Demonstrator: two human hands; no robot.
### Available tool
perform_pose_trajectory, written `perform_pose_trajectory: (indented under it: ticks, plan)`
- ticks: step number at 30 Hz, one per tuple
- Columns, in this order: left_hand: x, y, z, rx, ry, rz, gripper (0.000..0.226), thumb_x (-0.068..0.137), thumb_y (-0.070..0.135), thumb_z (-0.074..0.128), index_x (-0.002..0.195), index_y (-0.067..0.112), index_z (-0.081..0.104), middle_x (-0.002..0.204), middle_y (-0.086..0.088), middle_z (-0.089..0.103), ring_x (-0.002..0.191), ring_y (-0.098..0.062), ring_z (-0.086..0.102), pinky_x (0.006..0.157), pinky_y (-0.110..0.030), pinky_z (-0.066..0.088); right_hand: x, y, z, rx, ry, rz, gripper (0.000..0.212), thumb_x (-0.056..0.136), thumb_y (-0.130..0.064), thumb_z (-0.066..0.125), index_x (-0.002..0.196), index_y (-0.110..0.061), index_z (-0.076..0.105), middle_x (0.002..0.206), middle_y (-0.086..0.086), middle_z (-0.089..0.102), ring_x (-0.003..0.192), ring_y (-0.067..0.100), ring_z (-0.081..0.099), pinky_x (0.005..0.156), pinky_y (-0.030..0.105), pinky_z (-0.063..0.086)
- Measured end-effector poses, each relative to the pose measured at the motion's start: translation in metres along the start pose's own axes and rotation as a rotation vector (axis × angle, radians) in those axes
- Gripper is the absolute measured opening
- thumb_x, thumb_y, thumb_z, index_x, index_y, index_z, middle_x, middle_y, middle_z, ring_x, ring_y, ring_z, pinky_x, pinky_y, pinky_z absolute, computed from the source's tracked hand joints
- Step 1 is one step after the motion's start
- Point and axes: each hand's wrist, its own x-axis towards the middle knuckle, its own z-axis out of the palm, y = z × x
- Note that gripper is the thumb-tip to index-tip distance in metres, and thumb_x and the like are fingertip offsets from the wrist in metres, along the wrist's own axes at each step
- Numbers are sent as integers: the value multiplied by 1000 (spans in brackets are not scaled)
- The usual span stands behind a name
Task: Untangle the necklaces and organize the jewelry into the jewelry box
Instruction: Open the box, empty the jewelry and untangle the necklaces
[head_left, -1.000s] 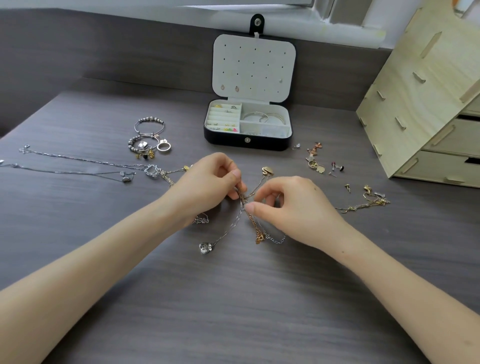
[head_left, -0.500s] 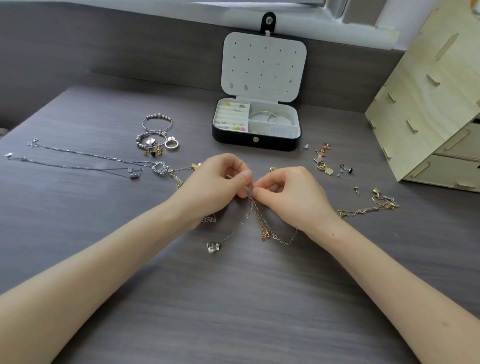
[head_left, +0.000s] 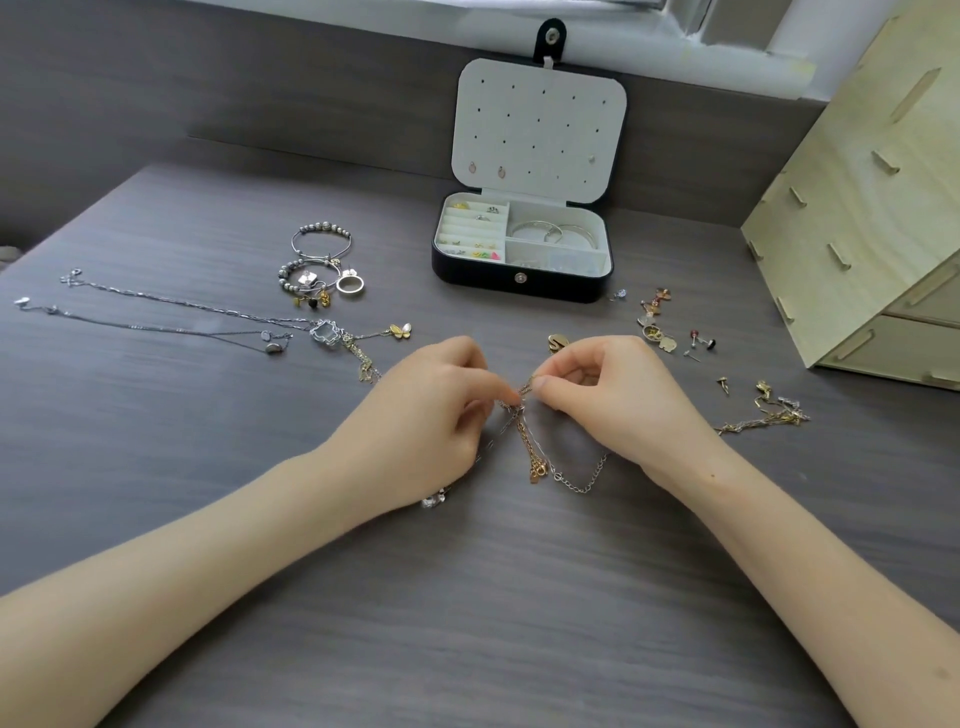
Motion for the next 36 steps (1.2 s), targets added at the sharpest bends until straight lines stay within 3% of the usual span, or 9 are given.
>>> perform_pose_trajectory:
  ticks: [4,9,14,18,22,30,36]
  plan:
    - [-7,-4,-4,92,-22,108,44,74,3,43,98,21,75,79,-5,56,68,-21,52,59,-26,40,0,5,-3,-98,-4,-26,15,80,-20,65,66,-26,66,59,-11,62,55,1,51,63,25,45]
    - [-12,-7,-9,147,-58,190,55,74,13,26,99,24,74,81,-6,56,67,-27,53,56,-30,44,9,7,-6,-245,99,-125,2,85,-32,63,84,-31,63,65,-11,59,56,-1,48,57,22,34]
    - [-13,-5,-9,214,-74,230,55,75,10,27,108,23,69,86,-5,56,68,-26,51,55,-31,43,23,6,-8,-344,149,-87,10,84,-40,63,87,-32,59,66,-11,53,75,11,52,66,26,32]
    - [-13,-6,-6,259,-82,248,54,77,13,29,111,27,69,86,-5,54,68,-25,50,50,-32,45,31,11,-14,-352,170,-35,5,84,-30,62,85,-31,57,66,-12,51,83,16,55,69,26,32]
    - [-14,-11,-6,236,-92,281,59,76,11,27,109,34,70,85,-1,52,68,-22,47,49,-32,45,32,18,-20,-414,234,18,11,89,-27,56,98,-25,62,81,-8,54,99,23,56,76,30,37]
    - [-14,-20,-11,63,-160,258,67,69,-9,42,100,44,70,93,15,47,79,-13,44,61,-41,48,35,29,-24,-519,347,35,17,94,-26,49,106,-21,60,98,4,65,103,29,55,78,34,39]
    - [-12,-21,-15,-9,-192,258,66,68,-12,43,92,41,73,92,20,48,79,-7,44,68,-27,40,36,31,-24,-563,371,19,18,95,-27,48,109,-21,59,99,5,65,103,29,56,73,32,36]
